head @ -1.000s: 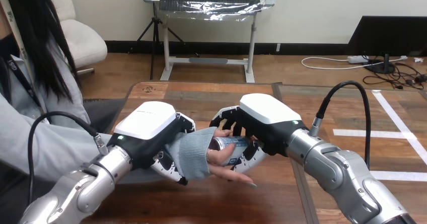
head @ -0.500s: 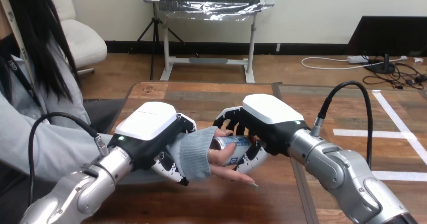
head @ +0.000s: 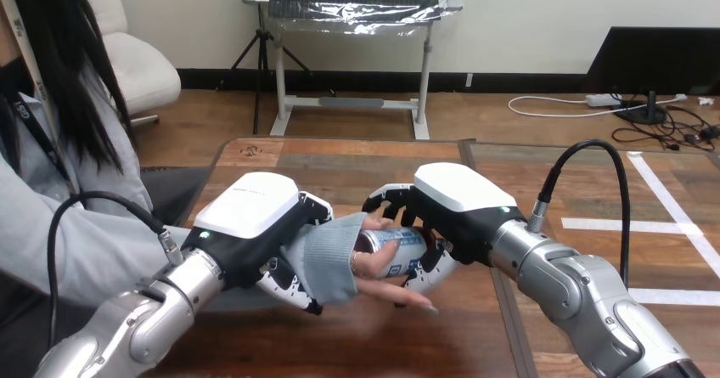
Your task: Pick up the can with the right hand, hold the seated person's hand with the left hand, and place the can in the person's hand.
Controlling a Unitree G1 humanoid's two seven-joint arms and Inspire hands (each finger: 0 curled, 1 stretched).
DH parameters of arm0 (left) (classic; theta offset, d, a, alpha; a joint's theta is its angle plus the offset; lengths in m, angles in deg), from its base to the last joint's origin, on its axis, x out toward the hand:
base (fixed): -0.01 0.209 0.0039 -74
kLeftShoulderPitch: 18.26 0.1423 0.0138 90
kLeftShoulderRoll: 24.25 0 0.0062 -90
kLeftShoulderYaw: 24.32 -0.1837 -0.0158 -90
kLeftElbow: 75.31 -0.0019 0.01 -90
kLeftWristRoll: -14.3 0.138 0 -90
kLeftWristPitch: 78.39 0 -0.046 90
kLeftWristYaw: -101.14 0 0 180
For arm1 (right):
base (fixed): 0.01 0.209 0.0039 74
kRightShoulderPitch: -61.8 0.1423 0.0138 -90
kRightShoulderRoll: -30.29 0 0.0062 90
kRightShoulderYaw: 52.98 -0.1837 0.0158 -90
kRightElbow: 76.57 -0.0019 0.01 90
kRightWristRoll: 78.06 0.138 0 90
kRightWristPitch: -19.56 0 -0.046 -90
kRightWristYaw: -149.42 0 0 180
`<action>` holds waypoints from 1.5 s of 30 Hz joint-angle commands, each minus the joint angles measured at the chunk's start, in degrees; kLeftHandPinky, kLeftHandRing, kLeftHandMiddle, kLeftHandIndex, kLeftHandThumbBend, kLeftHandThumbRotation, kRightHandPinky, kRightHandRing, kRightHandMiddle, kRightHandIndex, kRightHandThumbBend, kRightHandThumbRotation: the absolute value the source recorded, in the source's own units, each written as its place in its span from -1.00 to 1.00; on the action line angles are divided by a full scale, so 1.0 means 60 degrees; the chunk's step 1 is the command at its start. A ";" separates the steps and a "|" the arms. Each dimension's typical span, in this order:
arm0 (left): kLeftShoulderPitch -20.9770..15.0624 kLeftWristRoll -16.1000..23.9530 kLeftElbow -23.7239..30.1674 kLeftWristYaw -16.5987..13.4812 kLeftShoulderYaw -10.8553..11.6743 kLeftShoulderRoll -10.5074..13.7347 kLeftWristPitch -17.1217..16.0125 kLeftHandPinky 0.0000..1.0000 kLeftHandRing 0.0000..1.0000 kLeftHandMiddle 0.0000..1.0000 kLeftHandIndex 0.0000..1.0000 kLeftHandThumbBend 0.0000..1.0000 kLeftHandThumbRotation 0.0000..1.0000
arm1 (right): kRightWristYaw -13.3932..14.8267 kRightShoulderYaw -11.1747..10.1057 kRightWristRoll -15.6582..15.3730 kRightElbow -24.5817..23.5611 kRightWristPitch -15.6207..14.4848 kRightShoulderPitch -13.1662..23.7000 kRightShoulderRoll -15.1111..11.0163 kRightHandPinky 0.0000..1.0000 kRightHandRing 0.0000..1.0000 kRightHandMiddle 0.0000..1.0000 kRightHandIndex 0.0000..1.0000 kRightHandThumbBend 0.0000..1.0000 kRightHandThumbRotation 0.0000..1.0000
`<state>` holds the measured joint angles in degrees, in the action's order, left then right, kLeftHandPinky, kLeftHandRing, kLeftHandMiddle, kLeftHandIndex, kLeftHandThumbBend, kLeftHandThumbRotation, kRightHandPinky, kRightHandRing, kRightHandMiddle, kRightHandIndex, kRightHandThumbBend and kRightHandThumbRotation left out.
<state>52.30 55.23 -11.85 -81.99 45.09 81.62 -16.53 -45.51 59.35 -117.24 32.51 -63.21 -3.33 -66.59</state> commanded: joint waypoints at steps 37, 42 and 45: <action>0.0522 0.0053 0.0997 -0.0984 0.0409 0.0180 -0.0172 0.89 0.98 0.99 0.99 1.00 0.09 | 0.0335 -0.0285 0.0301 0.0321 0.0898 0.0733 -0.0667 1.00 1.00 1.00 1.00 1.00 0.45; 0.0597 0.0062 0.0971 -0.1084 0.0431 0.0239 -0.0270 0.95 1.00 1.00 1.00 1.00 0.18 | 0.0346 -0.0289 0.0364 0.0434 0.1090 0.0727 -0.0776 1.00 1.00 1.00 1.00 1.00 0.54; 0.0638 0.0095 0.0943 -0.1181 0.0439 0.0276 -0.0332 0.97 1.00 1.00 1.00 1.00 0.22 | 0.0335 -0.0297 0.0375 0.0476 0.1163 0.0722 -0.0837 1.00 1.00 1.00 1.00 1.00 0.58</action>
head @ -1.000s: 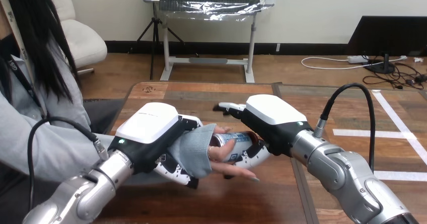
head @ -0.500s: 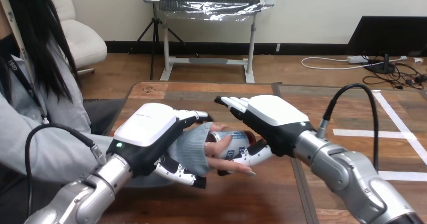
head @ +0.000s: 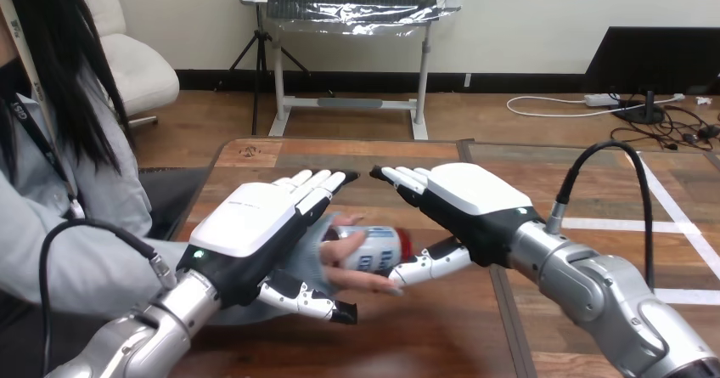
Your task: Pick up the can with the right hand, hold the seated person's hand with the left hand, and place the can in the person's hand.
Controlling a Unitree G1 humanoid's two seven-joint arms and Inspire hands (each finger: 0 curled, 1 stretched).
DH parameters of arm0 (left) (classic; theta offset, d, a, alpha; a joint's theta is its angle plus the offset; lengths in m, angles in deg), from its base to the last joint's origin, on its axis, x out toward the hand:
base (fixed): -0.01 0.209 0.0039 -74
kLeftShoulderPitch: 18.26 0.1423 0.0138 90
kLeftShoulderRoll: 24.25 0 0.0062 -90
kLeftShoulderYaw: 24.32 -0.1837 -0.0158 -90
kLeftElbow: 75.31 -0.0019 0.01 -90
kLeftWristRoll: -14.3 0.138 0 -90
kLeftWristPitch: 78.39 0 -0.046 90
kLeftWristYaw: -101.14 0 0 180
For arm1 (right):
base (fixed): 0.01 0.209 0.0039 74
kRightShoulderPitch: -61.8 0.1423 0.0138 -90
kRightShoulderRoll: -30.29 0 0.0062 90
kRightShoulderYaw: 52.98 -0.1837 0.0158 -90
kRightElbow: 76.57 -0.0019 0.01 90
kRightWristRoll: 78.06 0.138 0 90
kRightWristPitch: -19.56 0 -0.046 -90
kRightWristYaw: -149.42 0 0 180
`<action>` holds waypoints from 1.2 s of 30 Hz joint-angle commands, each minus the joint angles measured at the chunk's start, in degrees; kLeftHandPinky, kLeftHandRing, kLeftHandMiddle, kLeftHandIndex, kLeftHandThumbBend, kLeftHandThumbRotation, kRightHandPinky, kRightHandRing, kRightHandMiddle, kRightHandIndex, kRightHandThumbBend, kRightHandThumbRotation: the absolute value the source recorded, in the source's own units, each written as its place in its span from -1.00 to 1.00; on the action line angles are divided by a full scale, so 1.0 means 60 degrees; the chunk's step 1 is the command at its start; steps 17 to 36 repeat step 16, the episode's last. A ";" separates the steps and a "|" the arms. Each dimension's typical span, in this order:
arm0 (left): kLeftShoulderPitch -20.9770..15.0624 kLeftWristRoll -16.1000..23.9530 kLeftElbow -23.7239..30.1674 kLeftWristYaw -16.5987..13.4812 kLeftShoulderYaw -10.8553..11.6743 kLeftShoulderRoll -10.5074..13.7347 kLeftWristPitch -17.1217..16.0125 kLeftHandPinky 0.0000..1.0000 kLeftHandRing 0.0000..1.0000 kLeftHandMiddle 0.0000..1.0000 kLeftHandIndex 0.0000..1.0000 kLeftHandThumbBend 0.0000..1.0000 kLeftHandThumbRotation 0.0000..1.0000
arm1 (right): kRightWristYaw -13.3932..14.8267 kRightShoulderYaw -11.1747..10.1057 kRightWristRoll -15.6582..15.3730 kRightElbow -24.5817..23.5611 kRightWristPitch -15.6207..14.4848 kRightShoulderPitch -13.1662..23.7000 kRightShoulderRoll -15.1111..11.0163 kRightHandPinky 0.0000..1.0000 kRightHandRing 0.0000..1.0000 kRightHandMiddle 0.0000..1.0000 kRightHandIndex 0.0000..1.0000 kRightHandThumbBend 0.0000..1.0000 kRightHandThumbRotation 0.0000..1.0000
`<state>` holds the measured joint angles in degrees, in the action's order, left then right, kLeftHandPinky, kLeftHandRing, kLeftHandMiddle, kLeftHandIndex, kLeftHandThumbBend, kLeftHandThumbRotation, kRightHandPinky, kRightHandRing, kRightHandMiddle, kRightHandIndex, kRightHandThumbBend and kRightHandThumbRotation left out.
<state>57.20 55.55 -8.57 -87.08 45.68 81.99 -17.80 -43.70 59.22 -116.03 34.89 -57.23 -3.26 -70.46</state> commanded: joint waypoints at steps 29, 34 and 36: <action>0.0096 0.0093 0.0316 -0.0768 0.0431 0.0369 -0.0340 1.00 1.00 1.00 1.00 1.00 0.43 | -0.0010 -0.0403 0.0306 0.0329 0.0392 0.0688 -0.0438 1.00 1.00 1.00 1.00 1.00 0.71; 0.0096 0.0093 0.0316 -0.0768 0.0431 0.0369 -0.0340 1.00 1.00 1.00 1.00 1.00 0.43 | -0.0010 -0.0403 0.0306 0.0329 0.0392 0.0688 -0.0438 1.00 1.00 1.00 1.00 1.00 0.71; 0.0096 0.0093 0.0316 -0.0768 0.0431 0.0369 -0.0340 1.00 1.00 1.00 1.00 1.00 0.43 | -0.0010 -0.0403 0.0306 0.0329 0.0392 0.0688 -0.0438 1.00 1.00 1.00 1.00 1.00 0.71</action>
